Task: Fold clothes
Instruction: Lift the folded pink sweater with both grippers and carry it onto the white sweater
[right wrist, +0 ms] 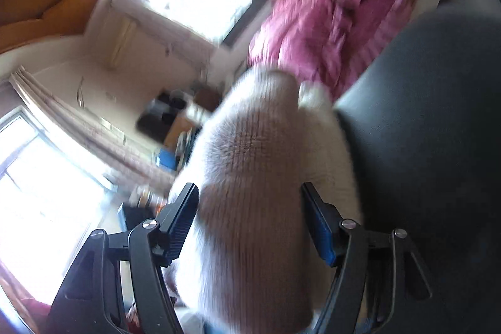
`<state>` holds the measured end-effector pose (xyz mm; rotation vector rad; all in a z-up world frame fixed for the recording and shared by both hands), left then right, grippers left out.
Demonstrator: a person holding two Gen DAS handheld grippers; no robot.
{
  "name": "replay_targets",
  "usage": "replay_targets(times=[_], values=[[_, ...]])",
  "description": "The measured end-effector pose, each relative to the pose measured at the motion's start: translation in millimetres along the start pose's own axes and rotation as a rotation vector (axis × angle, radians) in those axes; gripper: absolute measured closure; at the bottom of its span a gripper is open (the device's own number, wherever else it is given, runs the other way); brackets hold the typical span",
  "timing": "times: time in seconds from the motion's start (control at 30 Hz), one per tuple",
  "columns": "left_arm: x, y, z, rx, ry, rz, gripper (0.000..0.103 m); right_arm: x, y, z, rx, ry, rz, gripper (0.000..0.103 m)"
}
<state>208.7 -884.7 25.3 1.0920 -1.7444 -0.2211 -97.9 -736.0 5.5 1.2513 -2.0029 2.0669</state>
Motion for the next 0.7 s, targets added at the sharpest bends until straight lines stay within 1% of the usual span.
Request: replay_targets(times=[0.07, 0.1, 0.13, 0.17, 0.2, 0.27, 0.33, 0.43, 0.47, 0.53, 0.57, 0.63, 0.67, 0.7], values=[[1, 15, -23, 0.054, 0.1, 0.06, 0.079, -7, -11, -24, -0.038, 0.1, -0.045, 0.035], [3, 23, -34, 0.082, 0.148, 0.09, 0.079, -11, -17, -35, -0.059, 0.146, -0.071, 0.038], [4, 34, -43, 0.091, 0.185, 0.118, 0.079, -14, -27, -39, -0.098, 0.154, -0.125, 0.049], [7, 48, -49, 0.079, 0.211, 0.145, 0.079, -14, -36, -35, -0.14, 0.144, -0.171, 0.056], [9, 65, -51, 0.067, 0.222, 0.179, 0.079, -14, -45, -31, -0.18, 0.132, -0.216, 0.057], [14, 102, -44, 0.049, 0.214, 0.254, 0.078, -14, -61, -9, -0.229, 0.082, -0.302, 0.059], [5, 137, -32, 0.048, 0.179, 0.342, 0.078, -25, -65, 13, -0.259, 0.03, -0.359, 0.06], [-22, 171, 4, 0.103, 0.078, 0.471, 0.078, -42, -71, 45, -0.304, -0.049, -0.445, 0.06], [-31, 175, 14, 0.136, 0.053, 0.503, 0.078, -47, -73, 56, -0.319, -0.075, -0.473, 0.06], [-48, 170, 32, 0.225, 0.027, 0.55, 0.078, -59, -77, 77, -0.349, -0.126, -0.532, 0.06], [-55, 164, 39, 0.281, 0.021, 0.567, 0.078, -67, -79, 78, -0.369, -0.138, -0.577, 0.06], [-64, 143, 49, 0.419, 0.02, 0.591, 0.078, -78, -78, 78, -0.424, -0.16, -0.651, 0.06], [-67, 133, 51, 0.446, 0.023, 0.59, 0.077, -83, -77, 77, -0.451, -0.171, -0.688, 0.061], [-70, 123, 50, 0.428, 0.03, 0.575, 0.077, -88, -77, 77, -0.475, -0.181, -0.721, 0.061]])
Point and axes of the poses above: each gripper's, at about its wrist camera, not at the fingertips, and z roughly the way its jaws point, y to its right, x to its top, the point moved 2 cm from there along z, roughly the way its jaws point, and after that the axes turned 11 degrees about x, right-handed, at the moved point
